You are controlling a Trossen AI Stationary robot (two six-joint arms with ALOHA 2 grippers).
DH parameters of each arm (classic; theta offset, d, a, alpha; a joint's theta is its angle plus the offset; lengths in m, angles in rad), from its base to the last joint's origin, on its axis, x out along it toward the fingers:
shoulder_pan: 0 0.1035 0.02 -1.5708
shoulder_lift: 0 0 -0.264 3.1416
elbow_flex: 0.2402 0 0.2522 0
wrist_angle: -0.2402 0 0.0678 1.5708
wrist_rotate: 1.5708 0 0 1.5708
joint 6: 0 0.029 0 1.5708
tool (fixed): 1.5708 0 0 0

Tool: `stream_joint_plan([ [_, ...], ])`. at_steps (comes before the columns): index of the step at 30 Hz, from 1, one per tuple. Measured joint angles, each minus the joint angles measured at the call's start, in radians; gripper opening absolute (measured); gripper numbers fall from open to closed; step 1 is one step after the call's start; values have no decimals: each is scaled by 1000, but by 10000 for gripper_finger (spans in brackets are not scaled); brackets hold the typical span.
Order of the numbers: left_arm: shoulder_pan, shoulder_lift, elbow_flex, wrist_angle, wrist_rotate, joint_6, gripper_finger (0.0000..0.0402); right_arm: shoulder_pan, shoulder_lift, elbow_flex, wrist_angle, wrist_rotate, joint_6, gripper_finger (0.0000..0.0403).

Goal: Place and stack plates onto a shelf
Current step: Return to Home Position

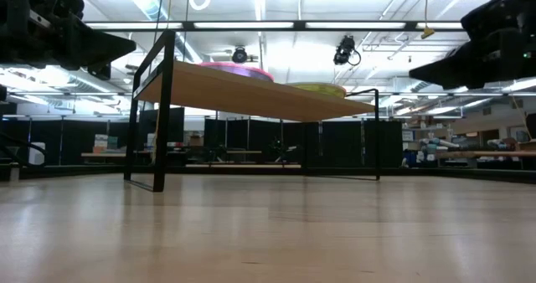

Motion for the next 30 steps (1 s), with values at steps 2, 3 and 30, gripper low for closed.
stream_joint_plan([
  [2, 0, 0, 0, 0, 0, -9, 11, -5, 2, 0, 0, -1, 10, 11],
  [3, 0, 0, 0, 0, 0, -12, 11, -6, 2, 0, 0, -1, 10, 11],
  [30, 0, 0, 0, 0, 0, -13, 11, -7, 2, 0, 7, 40, -16, 11],
])
